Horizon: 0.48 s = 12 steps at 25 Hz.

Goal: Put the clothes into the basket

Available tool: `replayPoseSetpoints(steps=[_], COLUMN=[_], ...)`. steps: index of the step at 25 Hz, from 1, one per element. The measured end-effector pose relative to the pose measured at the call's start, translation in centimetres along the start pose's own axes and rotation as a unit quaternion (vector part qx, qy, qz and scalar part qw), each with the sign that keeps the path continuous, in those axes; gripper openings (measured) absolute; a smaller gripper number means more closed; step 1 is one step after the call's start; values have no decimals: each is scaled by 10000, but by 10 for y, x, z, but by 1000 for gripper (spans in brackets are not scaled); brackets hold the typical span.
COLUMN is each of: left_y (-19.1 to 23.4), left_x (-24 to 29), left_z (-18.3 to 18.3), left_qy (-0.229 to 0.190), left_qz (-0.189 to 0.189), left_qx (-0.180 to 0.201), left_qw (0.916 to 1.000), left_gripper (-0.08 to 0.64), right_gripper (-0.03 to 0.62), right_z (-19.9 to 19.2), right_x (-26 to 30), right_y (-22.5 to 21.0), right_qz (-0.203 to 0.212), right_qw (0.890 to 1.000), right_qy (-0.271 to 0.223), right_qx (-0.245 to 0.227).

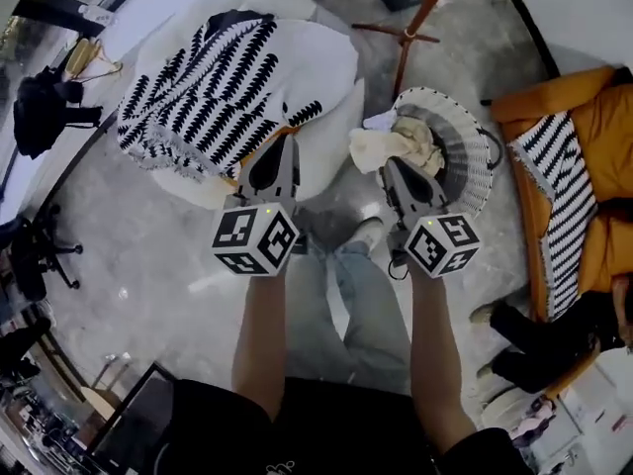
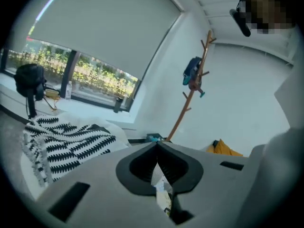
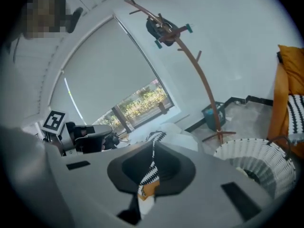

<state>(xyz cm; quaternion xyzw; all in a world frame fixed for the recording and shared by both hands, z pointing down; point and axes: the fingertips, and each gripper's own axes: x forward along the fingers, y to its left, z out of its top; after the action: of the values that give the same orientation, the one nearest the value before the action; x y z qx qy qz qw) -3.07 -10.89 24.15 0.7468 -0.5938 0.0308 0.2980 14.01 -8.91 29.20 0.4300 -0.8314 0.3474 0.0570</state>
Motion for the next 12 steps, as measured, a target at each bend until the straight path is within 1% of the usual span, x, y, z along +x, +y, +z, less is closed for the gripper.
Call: replayPoseSetpoints(steps=[3, 5, 7, 9, 12], left_y=[25, 42, 59, 76, 91], left_x=[-43, -77, -113, -144, -177], left_z=[46, 72, 94, 109, 131], left_qy=[-456, -715, -948, -1099, -1250], left_qz=[381, 615, 873, 1193, 1601], left_qx=[-311, -589, -761, -767, -630], left_qw=[9977, 9938, 9887, 9838, 9771], left_gripper=[9, 9, 9, 8, 9], right_gripper=[17, 15, 15, 14, 14], right_z=[38, 61, 82, 99, 128], right_x=[15, 24, 33, 44, 55], right_y=[49, 88, 129, 168, 214], right_qz=[392, 556, 716, 956, 1267], right_qw=[9988, 9971, 9943, 9904, 9844], right_qy=[-136, -242, -338, -408, -537], right_qx=[-255, -468, -714, -910, -1098])
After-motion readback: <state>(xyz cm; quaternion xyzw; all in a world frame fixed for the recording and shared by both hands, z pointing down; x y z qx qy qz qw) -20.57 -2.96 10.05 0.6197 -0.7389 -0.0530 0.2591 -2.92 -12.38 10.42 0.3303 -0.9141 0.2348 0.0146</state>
